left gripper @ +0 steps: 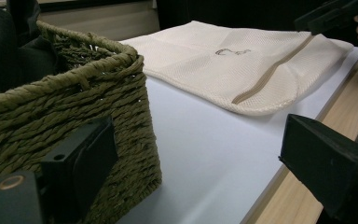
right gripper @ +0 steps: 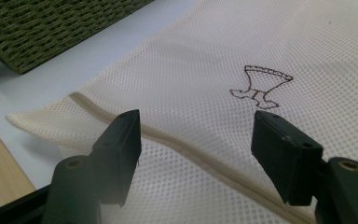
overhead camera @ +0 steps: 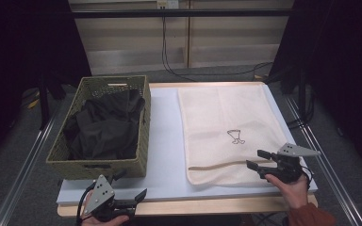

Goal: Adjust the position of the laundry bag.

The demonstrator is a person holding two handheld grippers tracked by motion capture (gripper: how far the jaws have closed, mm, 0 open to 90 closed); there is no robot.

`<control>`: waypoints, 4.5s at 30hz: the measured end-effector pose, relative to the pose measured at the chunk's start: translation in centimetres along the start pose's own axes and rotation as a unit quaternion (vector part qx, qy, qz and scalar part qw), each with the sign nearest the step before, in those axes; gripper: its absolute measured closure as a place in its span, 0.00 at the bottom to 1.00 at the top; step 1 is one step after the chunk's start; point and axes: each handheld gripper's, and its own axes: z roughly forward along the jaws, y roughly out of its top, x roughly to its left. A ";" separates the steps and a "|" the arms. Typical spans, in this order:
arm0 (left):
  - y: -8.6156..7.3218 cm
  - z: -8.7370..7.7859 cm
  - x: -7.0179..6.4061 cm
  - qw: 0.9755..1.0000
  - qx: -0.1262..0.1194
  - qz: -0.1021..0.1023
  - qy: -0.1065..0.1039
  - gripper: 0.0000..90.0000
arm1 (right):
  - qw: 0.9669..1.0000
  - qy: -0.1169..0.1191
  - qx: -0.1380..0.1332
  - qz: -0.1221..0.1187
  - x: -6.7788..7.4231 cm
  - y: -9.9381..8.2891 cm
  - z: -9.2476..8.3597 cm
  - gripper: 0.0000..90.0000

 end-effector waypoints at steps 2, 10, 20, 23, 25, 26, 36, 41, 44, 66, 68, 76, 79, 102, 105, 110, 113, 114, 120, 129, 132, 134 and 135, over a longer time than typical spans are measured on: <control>0.0 0.0 0.0 1.000 0.000 -0.001 0.001 0.12 | 1.000 0.003 0.006 -0.002 -0.4 0.4 0.8 0.36; 0.0 -0.2 0.0 1.000 0.002 -0.001 0.004 0.12 | 1.000 0.006 0.027 -0.011 -1.1 1.7 3.1 0.35; 0.0 0.0 0.1 1.000 0.000 -0.001 -0.002 0.12 | 0.999 0.005 0.047 -0.024 -2.5 3.9 6.0 0.35; 0.0 -0.1 0.1 1.000 0.000 -0.001 0.002 0.12 | 0.998 0.000 0.057 -0.026 -3.0 4.5 7.2 0.34; 0.0 -0.1 0.1 1.000 0.000 0.000 -0.001 0.12 | 0.997 0.002 0.074 -0.026 -3.3 4.7 8.1 0.34; 0.0 -0.1 0.1 1.000 0.002 0.001 0.001 0.12 | 0.996 -0.002 0.080 -0.030 -3.4 4.7 8.6 0.34; 0.0 -0.2 0.1 1.000 0.003 0.005 -0.003 0.11 | 0.991 -0.032 0.127 -0.015 -5.7 4.7 10.8 0.32; 0.0 -0.3 0.1 1.000 0.007 0.010 0.005 0.11 | 0.989 -0.042 0.144 -0.018 -5.8 4.3 11.5 0.32; 0.0 -0.3 0.1 1.000 0.003 0.007 0.001 0.12 | 0.986 -0.045 0.155 -0.043 -5.5 3.8 12.0 0.34; -0.1 -0.7 -0.1 1.000 0.004 0.008 -0.004 0.12 | 0.985 -0.035 0.168 -0.036 -5.8 4.1 11.6 0.83; -0.1 -0.6 -0.2 1.000 0.002 0.006 -0.005 0.12 | 0.985 -0.030 0.166 -0.033 -5.9 4.1 11.6 0.85; -0.1 -0.6 -0.2 1.000 0.009 0.008 -0.005 0.12 | 0.986 -0.033 0.160 -0.021 -5.9 4.1 11.6 0.95; -0.1 -0.6 -0.1 1.000 0.009 0.009 -0.004 0.12 | 0.988 -0.029 0.154 -0.010 -6.2 4.0 11.6 0.98; -0.2 -0.6 0.0 1.000 0.015 0.006 0.000 0.10 | 0.991 -0.012 0.129 0.021 -6.1 3.7 11.0 0.98; -0.2 -0.6 0.0 1.000 0.016 0.007 0.000 0.10 | 0.992 -0.011 0.127 0.019 -5.8 3.8 11.0 0.98; -0.1 -0.6 0.1 1.000 0.016 0.009 0.000 0.10 | 0.992 -0.006 0.121 0.023 -5.6 3.8 10.7 0.98; -0.1 -0.6 0.0 1.000 0.011 0.004 -0.002 0.11 | 0.993 -0.003 0.120 0.024 -5.6 3.9 10.6 0.98; -0.2 -0.6 -0.1 1.000 0.006 0.000 -0.003 0.11 | 0.993 -0.001 0.119 0.022 -5.6 3.8 10.6 0.98; -0.1 -0.6 0.0 1.000 0.010 0.005 -0.004 0.11 | 0.992 -0.001 0.121 0.022 -5.4 3.8 10.6 0.98; -0.1 -0.4 0.1 1.000 0.012 0.007 -0.002 0.11 | 0.993 0.003 0.115 0.025 -5.0 3.9 10.4 0.98; -0.1 -0.4 0.0 1.000 0.013 0.007 -0.002 0.11 | 0.993 0.003 0.115 0.026 -4.8 3.9 10.2 0.98; -0.1 -0.4 0.0 1.000 0.011 0.008 -0.005 0.11 | 0.993 0.003 0.111 0.025 -4.5 4.0 10.0 0.98; -0.1 -0.4 0.0 1.000 0.013 0.008 -0.003 0.11 | 0.994 0.003 0.111 0.024 -4.5 4.0 10.0 0.98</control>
